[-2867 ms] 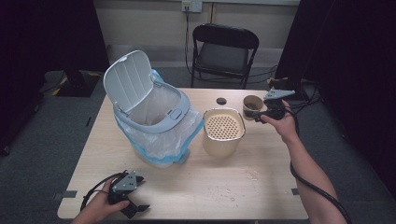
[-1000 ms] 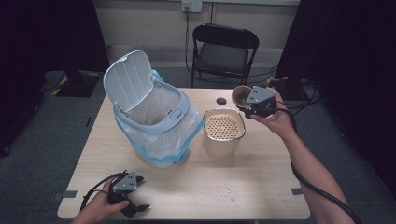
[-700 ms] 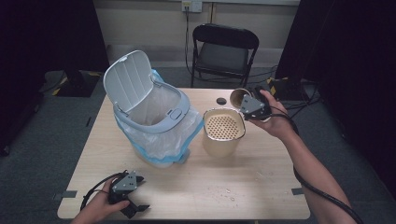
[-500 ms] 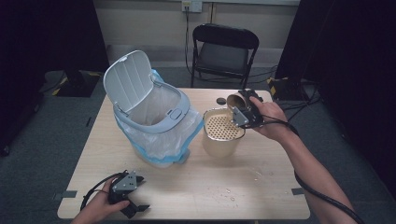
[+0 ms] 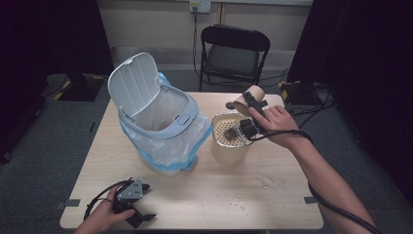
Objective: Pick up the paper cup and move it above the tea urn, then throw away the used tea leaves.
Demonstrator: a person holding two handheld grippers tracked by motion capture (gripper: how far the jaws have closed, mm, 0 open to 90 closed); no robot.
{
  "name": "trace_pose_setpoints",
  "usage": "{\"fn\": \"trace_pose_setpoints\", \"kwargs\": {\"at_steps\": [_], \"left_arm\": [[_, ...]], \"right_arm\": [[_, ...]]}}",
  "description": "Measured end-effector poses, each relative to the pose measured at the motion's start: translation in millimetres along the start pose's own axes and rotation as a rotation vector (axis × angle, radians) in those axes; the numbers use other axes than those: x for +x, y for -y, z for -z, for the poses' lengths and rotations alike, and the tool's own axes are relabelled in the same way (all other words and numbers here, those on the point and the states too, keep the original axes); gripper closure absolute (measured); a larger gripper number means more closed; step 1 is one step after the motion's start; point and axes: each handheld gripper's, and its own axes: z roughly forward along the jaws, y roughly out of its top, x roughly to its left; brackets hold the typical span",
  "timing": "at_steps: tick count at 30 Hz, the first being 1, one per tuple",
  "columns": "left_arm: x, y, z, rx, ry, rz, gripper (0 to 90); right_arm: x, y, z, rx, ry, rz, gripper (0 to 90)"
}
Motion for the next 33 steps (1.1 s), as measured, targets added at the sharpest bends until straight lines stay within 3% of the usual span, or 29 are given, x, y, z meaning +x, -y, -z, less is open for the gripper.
{"fn": "trace_pose_setpoints", "kwargs": {"at_steps": [1, 2, 4, 9, 11, 14, 19, 28, 33], "left_arm": [[-0.1, 0.0, -0.1, 0.000, 0.001, 0.001, 0.0], [0.0, 0.0, 0.0, 0.000, 0.000, 0.000, 0.0], [-0.1, 0.0, 0.0, 0.000, 0.001, 0.001, 0.0], [0.0, 0.0, 0.0, 0.000, 0.000, 0.001, 0.0], [0.0, 0.0, 0.0, 0.000, 0.000, 0.000, 0.0], [0.0, 0.0, 0.0, 0.001, 0.000, 0.000, 0.0], [-0.1, 0.0, -0.1, 0.000, 0.000, 0.001, 0.0], [0.0, 0.0, 0.0, 0.001, 0.000, 0.000, 0.0], [0.0, 0.0, 0.0, 0.000, 0.000, -0.001, 0.0]], "right_arm": [[-1.8, 1.7, 0.1, 0.002, -0.015, -0.026, 29.3], [-4.5, 3.8, 0.0, -0.004, -0.050, -0.090, 29.2], [-8.6, 11.3, -1.2, -0.037, -0.143, -0.286, 29.1], [-14.6, 36.5, -7.7, -0.086, -0.328, -0.695, 28.8], [-13.8, 45.2, -11.0, -0.105, -0.379, -0.804, 28.7], [-12.5, 55.1, -14.7, -0.126, -0.427, -0.929, 28.6], [-9.9, 60.6, -16.6, -0.157, -0.492, -1.054, 28.5], [-9.8, 58.4, -18.1, -0.174, -0.544, -1.104, 28.3], [-10.6, 63.2, -18.5, -0.205, -0.579, -1.200, 28.2]]}}
